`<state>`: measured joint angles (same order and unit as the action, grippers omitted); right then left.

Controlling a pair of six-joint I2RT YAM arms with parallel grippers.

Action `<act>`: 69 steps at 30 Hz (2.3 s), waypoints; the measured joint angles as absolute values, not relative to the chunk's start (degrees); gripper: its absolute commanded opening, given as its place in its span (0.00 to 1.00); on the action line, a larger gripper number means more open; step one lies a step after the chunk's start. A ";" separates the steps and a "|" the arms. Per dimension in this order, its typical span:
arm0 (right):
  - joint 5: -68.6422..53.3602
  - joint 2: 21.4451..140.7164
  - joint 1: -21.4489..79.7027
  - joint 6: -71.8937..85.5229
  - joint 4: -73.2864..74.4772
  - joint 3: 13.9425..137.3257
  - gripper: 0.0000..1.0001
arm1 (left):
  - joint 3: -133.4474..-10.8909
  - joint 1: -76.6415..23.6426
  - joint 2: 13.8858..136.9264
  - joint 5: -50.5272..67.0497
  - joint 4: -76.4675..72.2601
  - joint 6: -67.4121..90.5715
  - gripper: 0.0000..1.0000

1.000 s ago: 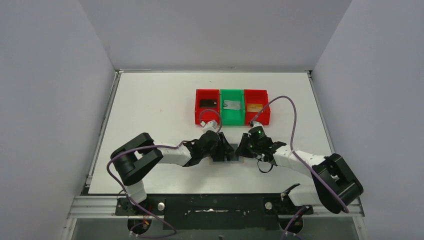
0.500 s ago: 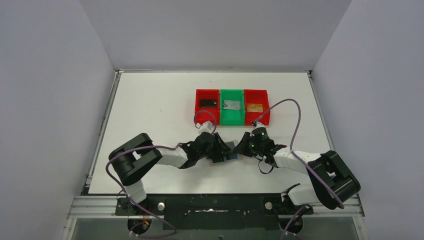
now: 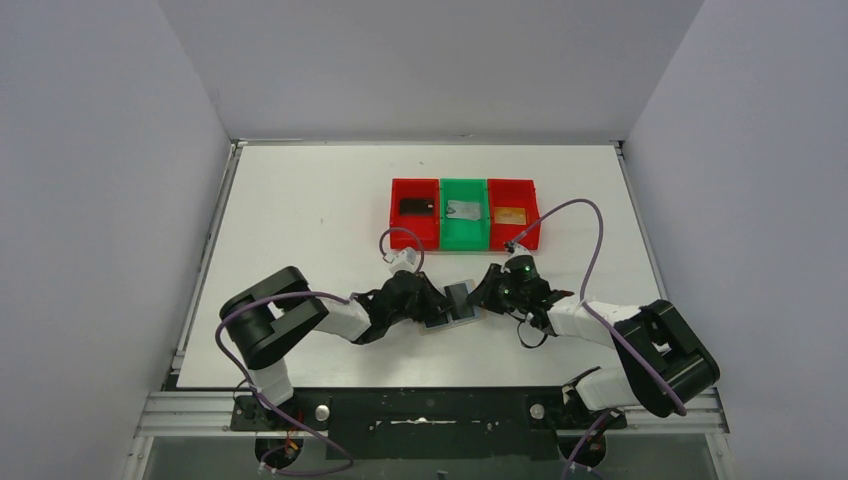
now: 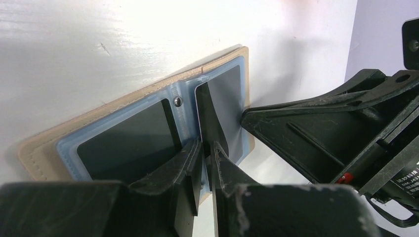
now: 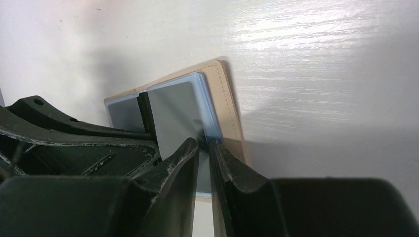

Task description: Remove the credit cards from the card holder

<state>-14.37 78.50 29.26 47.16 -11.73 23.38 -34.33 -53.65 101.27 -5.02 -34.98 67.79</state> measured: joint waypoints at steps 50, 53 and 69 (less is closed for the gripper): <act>-14.44 74.11 28.12 45.04 -5.74 23.51 0.35 | -31.33 -54.39 89.80 -3.20 -23.66 64.05 0.00; -14.61 71.72 28.05 44.10 -3.66 23.42 0.48 | -30.81 -54.59 87.70 -3.38 -22.37 63.29 0.00; -20.03 58.94 28.12 41.76 -9.80 19.73 0.67 | -24.69 -54.83 72.01 -6.24 -20.40 59.22 0.00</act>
